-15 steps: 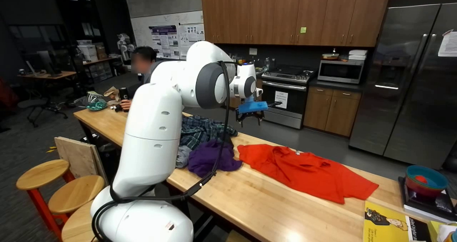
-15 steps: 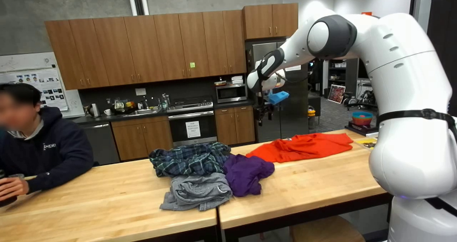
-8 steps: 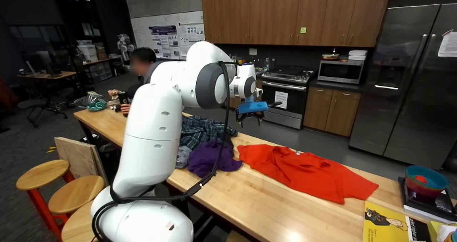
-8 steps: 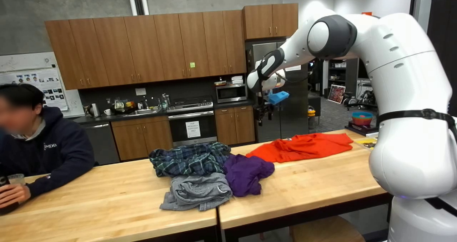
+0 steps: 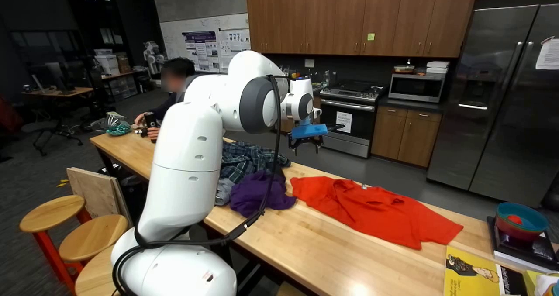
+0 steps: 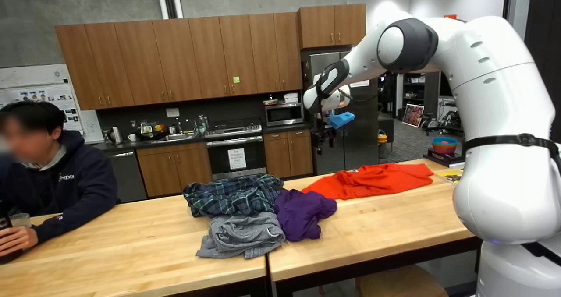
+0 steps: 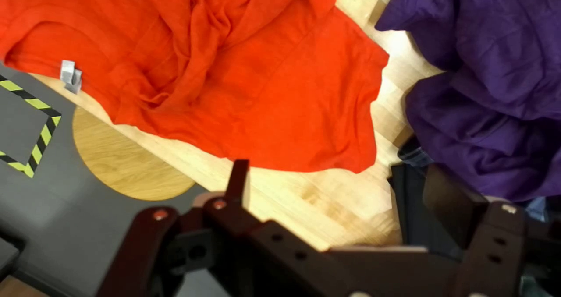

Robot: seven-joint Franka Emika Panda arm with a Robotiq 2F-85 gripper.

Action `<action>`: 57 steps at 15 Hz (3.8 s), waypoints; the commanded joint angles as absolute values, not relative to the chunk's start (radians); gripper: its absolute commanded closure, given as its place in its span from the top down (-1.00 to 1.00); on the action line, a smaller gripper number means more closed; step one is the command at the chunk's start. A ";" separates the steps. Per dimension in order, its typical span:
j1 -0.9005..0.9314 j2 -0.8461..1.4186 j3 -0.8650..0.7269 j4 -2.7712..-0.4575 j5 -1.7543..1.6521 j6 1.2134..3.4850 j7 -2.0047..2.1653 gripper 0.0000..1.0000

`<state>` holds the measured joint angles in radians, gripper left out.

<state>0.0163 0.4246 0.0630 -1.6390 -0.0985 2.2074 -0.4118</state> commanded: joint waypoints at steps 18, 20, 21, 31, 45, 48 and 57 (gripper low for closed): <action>0.006 0.446 0.091 -1.614 -0.033 2.270 -0.374 1.00; 0.012 0.466 0.099 -1.608 0.010 2.310 -0.335 1.00; 0.017 0.476 0.098 -1.606 0.018 2.330 -0.313 1.00; 0.098 0.694 0.028 -1.453 -0.099 2.321 -0.066 1.00; 0.124 0.916 0.020 -1.162 -0.124 2.119 -0.041 1.00; 0.120 0.943 0.035 -1.126 -0.115 2.078 -0.063 1.00; 0.122 1.043 0.065 -1.014 -0.107 1.973 -0.133 1.00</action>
<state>0.1247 1.0030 0.0566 -1.0828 -0.1255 2.0246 -0.1014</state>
